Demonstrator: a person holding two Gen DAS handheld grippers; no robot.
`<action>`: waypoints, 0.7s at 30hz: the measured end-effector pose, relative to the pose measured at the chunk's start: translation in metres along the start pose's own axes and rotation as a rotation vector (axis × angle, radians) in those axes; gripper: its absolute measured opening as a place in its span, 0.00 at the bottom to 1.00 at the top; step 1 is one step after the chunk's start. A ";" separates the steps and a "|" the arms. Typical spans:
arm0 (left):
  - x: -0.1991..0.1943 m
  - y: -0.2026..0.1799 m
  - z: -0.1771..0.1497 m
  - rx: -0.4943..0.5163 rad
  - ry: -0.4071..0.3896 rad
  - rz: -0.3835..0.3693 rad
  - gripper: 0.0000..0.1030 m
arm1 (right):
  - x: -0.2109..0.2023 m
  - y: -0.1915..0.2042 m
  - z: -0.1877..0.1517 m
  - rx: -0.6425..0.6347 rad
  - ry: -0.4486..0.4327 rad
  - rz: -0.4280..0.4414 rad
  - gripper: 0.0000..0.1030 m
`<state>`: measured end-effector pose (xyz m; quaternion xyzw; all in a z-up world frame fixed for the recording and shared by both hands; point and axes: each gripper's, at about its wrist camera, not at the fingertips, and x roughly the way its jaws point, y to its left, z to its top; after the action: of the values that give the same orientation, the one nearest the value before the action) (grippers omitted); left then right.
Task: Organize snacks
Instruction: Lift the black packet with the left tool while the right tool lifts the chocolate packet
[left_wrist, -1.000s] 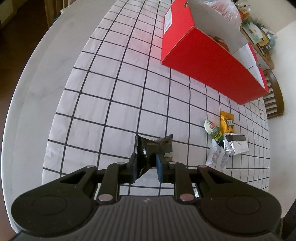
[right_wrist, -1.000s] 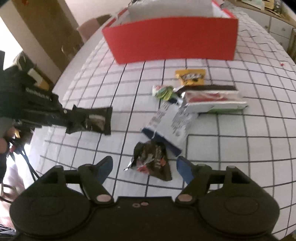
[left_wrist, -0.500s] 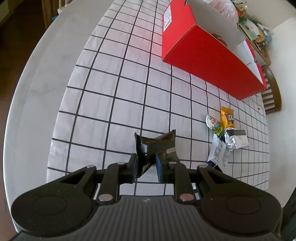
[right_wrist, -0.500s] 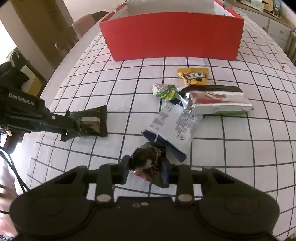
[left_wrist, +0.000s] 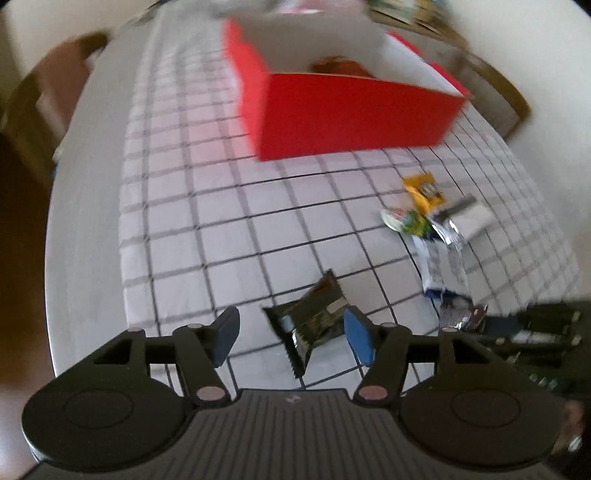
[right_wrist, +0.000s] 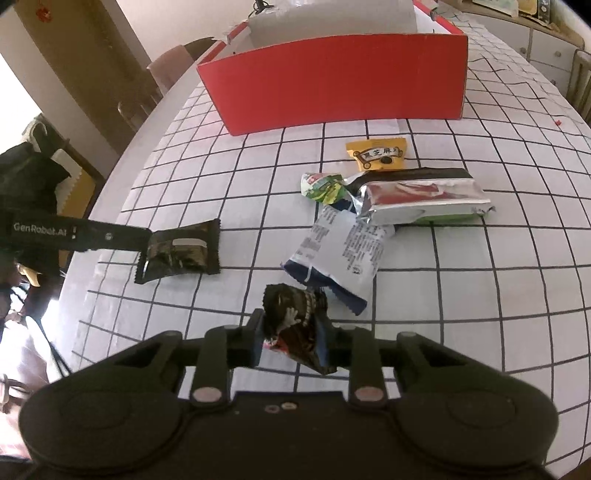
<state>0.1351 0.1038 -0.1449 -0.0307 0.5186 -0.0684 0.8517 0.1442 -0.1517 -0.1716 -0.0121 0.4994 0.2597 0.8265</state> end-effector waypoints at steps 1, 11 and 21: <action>0.002 -0.005 0.001 0.048 0.000 0.001 0.60 | -0.001 0.000 -0.001 0.001 -0.001 0.004 0.25; 0.040 -0.034 0.003 0.344 0.087 -0.002 0.60 | -0.008 -0.004 -0.009 0.018 -0.003 0.021 0.25; 0.047 -0.032 -0.001 0.243 0.092 0.021 0.33 | -0.010 -0.010 -0.012 0.038 -0.010 0.020 0.25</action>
<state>0.1533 0.0656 -0.1825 0.0813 0.5455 -0.1229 0.8250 0.1351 -0.1675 -0.1715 0.0101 0.5003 0.2584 0.8263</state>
